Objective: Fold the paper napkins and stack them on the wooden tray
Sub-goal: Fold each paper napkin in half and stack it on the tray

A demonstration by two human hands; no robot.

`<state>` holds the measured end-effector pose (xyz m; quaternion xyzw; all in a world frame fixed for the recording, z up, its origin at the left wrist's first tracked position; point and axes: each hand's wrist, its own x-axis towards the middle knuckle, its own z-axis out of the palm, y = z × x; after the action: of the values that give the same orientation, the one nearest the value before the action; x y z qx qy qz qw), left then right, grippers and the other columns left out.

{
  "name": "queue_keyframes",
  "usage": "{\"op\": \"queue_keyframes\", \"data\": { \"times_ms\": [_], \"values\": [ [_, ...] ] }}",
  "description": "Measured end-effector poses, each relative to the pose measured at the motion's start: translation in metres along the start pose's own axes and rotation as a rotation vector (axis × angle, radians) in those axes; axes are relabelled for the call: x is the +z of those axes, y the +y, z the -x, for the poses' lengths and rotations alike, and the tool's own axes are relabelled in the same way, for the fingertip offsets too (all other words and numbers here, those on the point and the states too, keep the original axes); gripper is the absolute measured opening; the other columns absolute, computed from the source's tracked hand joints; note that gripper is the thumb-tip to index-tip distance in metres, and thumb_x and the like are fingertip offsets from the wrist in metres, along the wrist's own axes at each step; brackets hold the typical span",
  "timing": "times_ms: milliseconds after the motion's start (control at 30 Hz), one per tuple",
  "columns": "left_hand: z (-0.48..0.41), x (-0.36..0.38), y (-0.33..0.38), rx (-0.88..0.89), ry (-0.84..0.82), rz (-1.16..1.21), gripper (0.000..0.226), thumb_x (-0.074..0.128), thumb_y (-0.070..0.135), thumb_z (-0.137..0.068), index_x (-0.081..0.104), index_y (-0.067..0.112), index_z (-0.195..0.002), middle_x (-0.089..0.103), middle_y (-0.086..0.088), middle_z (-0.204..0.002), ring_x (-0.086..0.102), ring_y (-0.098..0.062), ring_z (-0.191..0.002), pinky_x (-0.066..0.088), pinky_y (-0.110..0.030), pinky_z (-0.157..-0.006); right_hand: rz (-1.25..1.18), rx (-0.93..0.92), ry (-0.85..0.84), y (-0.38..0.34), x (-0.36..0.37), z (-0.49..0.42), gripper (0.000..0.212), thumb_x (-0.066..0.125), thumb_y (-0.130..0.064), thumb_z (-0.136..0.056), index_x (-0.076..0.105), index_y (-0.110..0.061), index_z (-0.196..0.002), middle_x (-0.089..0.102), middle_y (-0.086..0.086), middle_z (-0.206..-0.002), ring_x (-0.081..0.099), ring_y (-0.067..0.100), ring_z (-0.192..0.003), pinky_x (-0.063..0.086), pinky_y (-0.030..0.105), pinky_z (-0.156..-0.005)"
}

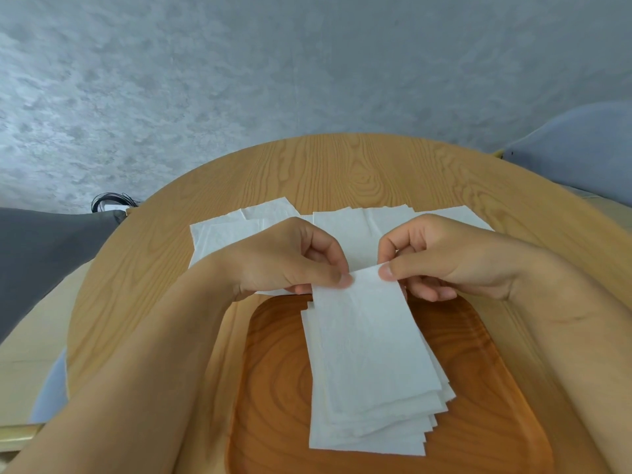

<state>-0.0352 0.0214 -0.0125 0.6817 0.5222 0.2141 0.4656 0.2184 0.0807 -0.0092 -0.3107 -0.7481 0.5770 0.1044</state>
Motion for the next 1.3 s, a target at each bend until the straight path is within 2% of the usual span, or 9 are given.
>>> {"op": "queue_keyframes", "data": {
  "times_ms": [200, 300, 433, 500, 633, 1000, 1067, 1167, 1300],
  "values": [
    [-0.004, 0.003, -0.001, 0.016, 0.028, -0.032, 0.011, 0.083, 0.024, -0.087, 0.079, 0.016, -0.081, 0.058, -0.004, -0.067, 0.047, -0.006, -0.054, 0.041, -0.014, -0.053, 0.015, 0.049, 0.045, 0.002, -0.006, -0.001, 0.019, 0.076, -0.032, -0.090, 0.075, -0.013, -0.088, 0.067, 0.006, -0.065, 0.040, 0.007, -0.039, 0.029, 0.018, -0.037],
    [-0.007, 0.003, -0.004, 0.052, 0.122, -0.049, 0.015, 0.082, 0.026, -0.087, 0.078, 0.012, -0.084, 0.062, 0.006, -0.068, 0.049, 0.000, -0.057, 0.041, -0.011, -0.054, -0.055, 0.064, 0.365, 0.010, -0.015, -0.006, 0.023, 0.077, -0.038, -0.088, 0.077, -0.016, -0.089, 0.065, 0.002, -0.066, 0.041, 0.006, -0.042, 0.030, 0.018, -0.037],
    [-0.012, 0.004, -0.008, 0.072, 0.262, -0.036, 0.014, 0.084, 0.031, -0.084, 0.079, 0.018, -0.085, 0.067, 0.010, -0.073, 0.054, 0.001, -0.062, 0.043, -0.011, -0.056, 0.287, 0.100, 0.831, 0.032, -0.028, -0.014, 0.016, 0.081, -0.038, -0.085, 0.075, -0.024, -0.087, 0.071, -0.005, -0.077, 0.060, 0.007, -0.064, 0.042, 0.023, -0.055],
    [-0.015, 0.006, -0.010, 0.095, 0.321, -0.030, 0.011, 0.083, 0.032, -0.084, 0.080, 0.022, -0.085, 0.073, 0.006, -0.080, 0.060, -0.005, -0.068, 0.049, -0.015, -0.063, 0.404, 0.131, 0.816, 0.036, -0.029, -0.016, 0.022, 0.084, -0.041, -0.081, 0.073, -0.026, -0.093, 0.068, -0.008, -0.090, 0.062, 0.008, -0.079, 0.041, 0.025, -0.062],
    [-0.018, 0.008, -0.013, 0.124, 0.362, -0.076, 0.007, 0.080, 0.032, -0.088, 0.080, 0.025, -0.089, 0.078, 0.006, -0.094, 0.070, -0.018, -0.092, 0.056, -0.026, -0.087, 0.505, 0.158, 0.565, 0.033, -0.019, -0.016, 0.043, 0.087, -0.057, -0.067, 0.068, -0.036, -0.100, 0.062, -0.018, -0.106, 0.056, 0.000, -0.088, 0.040, 0.022, -0.069],
    [-0.022, 0.009, -0.015, 0.135, 0.358, -0.129, 0.004, 0.077, 0.020, -0.090, 0.080, 0.023, -0.091, 0.077, 0.012, -0.091, 0.069, -0.011, -0.088, 0.052, -0.011, -0.077, 0.594, 0.117, 0.519, 0.031, -0.017, -0.016, 0.011, 0.079, -0.021, -0.083, 0.074, -0.027, -0.076, 0.073, -0.011, -0.082, 0.063, 0.000, -0.068, 0.044, 0.020, -0.063],
    [-0.022, 0.009, -0.015, 0.141, 0.362, -0.130, 0.005, 0.077, 0.019, -0.090, 0.080, 0.022, -0.092, 0.077, 0.012, -0.091, 0.069, -0.010, -0.088, 0.053, -0.012, -0.078, 0.585, 0.113, 0.515, 0.031, -0.016, -0.017, 0.010, 0.081, -0.025, -0.082, 0.074, -0.028, -0.075, 0.073, -0.011, -0.080, 0.062, -0.005, -0.064, 0.044, 0.021, -0.062],
    [-0.022, 0.009, -0.015, 0.145, 0.365, -0.128, 0.004, 0.077, 0.019, -0.089, 0.080, 0.021, -0.092, 0.077, 0.012, -0.091, 0.070, -0.010, -0.088, 0.054, -0.013, -0.080, 0.599, 0.116, 0.517, 0.030, -0.014, -0.016, 0.015, 0.086, -0.036, -0.075, 0.074, -0.029, -0.074, 0.071, -0.010, -0.079, 0.061, 0.003, -0.064, 0.045, 0.022, -0.060],
    [-0.023, 0.009, -0.016, 0.140, 0.365, -0.135, 0.004, 0.077, 0.020, -0.090, 0.080, 0.022, -0.092, 0.077, 0.012, -0.090, 0.070, -0.009, -0.087, 0.053, -0.012, -0.078, 0.628, 0.123, 0.516, 0.030, -0.013, -0.016, 0.013, 0.086, -0.033, -0.076, 0.073, -0.030, -0.074, 0.072, -0.011, -0.080, 0.064, 0.006, -0.071, 0.048, 0.024, -0.063]
  ]
}}
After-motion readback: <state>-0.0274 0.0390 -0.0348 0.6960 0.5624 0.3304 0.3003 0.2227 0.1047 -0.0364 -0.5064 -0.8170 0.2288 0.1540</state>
